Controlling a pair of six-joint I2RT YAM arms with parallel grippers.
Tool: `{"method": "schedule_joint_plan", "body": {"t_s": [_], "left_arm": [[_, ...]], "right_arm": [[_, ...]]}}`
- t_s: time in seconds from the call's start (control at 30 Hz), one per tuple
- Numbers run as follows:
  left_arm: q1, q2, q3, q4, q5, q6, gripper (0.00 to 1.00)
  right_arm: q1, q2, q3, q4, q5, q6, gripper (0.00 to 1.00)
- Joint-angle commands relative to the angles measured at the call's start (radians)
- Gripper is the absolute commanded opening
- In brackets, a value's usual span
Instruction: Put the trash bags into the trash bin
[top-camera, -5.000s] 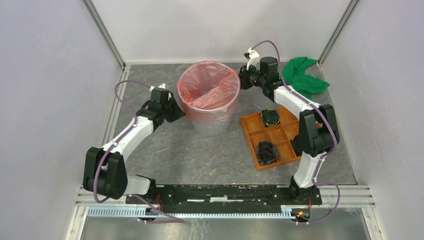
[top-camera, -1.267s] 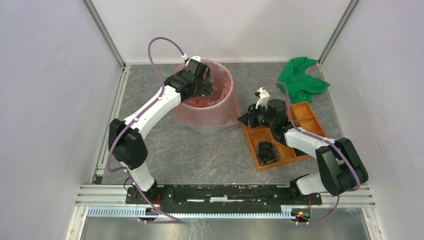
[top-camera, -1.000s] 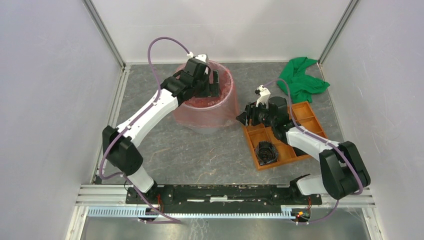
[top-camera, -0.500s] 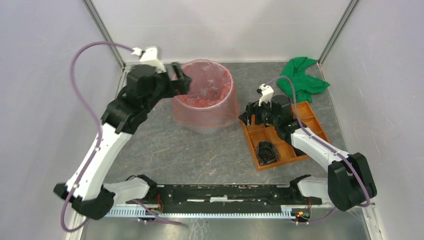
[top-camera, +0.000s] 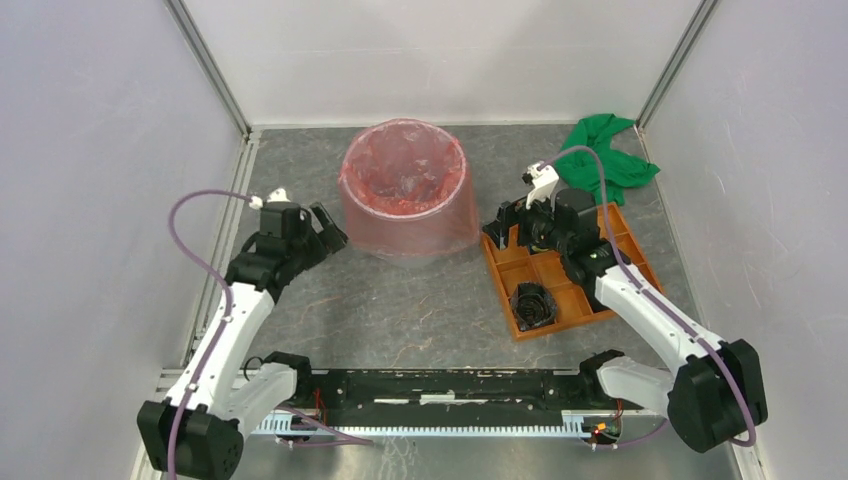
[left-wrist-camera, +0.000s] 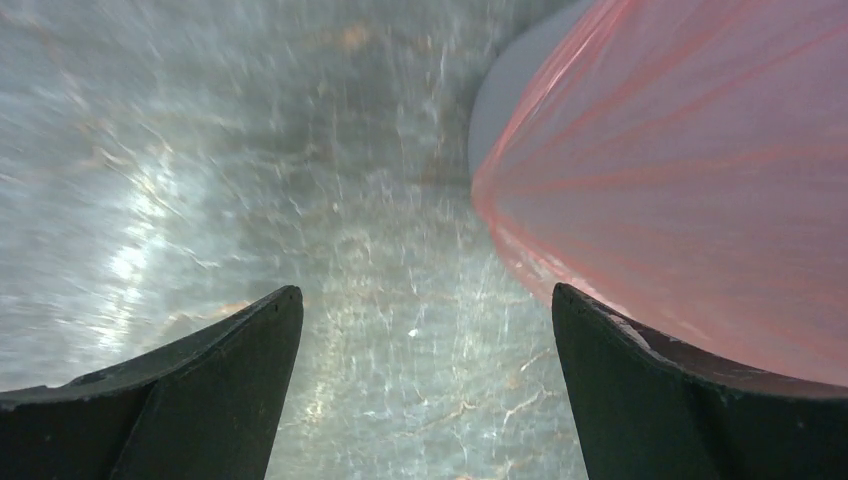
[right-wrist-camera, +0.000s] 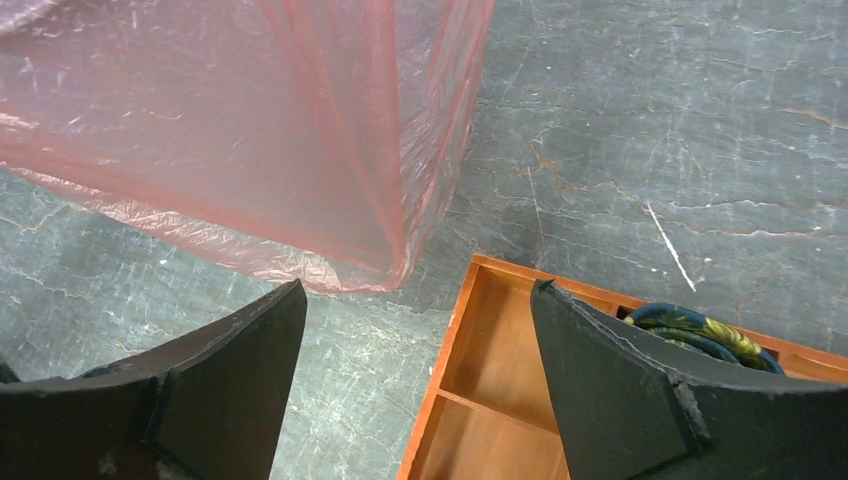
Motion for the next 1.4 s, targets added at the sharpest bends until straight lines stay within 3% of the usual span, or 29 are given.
{"method": "schedule_joint_plan", "body": {"t_s": [0.0, 0.1, 0.2, 0.5, 0.8, 0.87, 1.03, 1.17, 1.37], "left_arm": [[0.003, 0.046, -0.09, 0.271, 0.18, -0.133, 1.0], [0.003, 0.151, -0.112, 0.419, 0.288, -0.155, 1.0], [-0.003, 0.249, -0.149, 0.63, 0.409, -0.285, 1.0], [-0.149, 0.609, -0.049, 1.01, 0.459, -0.476, 1.0], [-0.303, 1.065, 0.415, 1.152, 0.404, -0.608, 1.0], [-0.308, 1.128, 0.504, 1.078, 0.336, -0.59, 1.0], [-0.307, 0.911, 0.316, 0.986, 0.265, -0.445, 1.0], [-0.307, 0.652, 0.191, 0.816, 0.278, -0.268, 1.0], [-0.307, 0.243, 0.257, 0.422, 0.209, 0.07, 1.0]], "right_arm": [[0.006, -0.055, 0.034, -0.02, 0.042, -0.039, 0.91], [0.006, -0.076, 0.021, -0.019, 0.063, -0.051, 0.91], [0.006, -0.104, -0.003, -0.007, 0.092, -0.052, 0.92], [0.006, -0.199, -0.046, 0.002, 0.198, -0.053, 0.97], [0.006, -0.304, -0.047, -0.026, 0.279, -0.054, 0.98], [0.006, -0.336, -0.013, -0.08, 0.322, -0.078, 0.98], [0.006, -0.404, 0.011, -0.129, 0.326, -0.085, 0.98], [0.006, -0.44, 0.006, -0.121, 0.304, -0.098, 0.98], [0.006, -0.482, 0.099, -0.225, 0.329, -0.161, 0.98]]}}
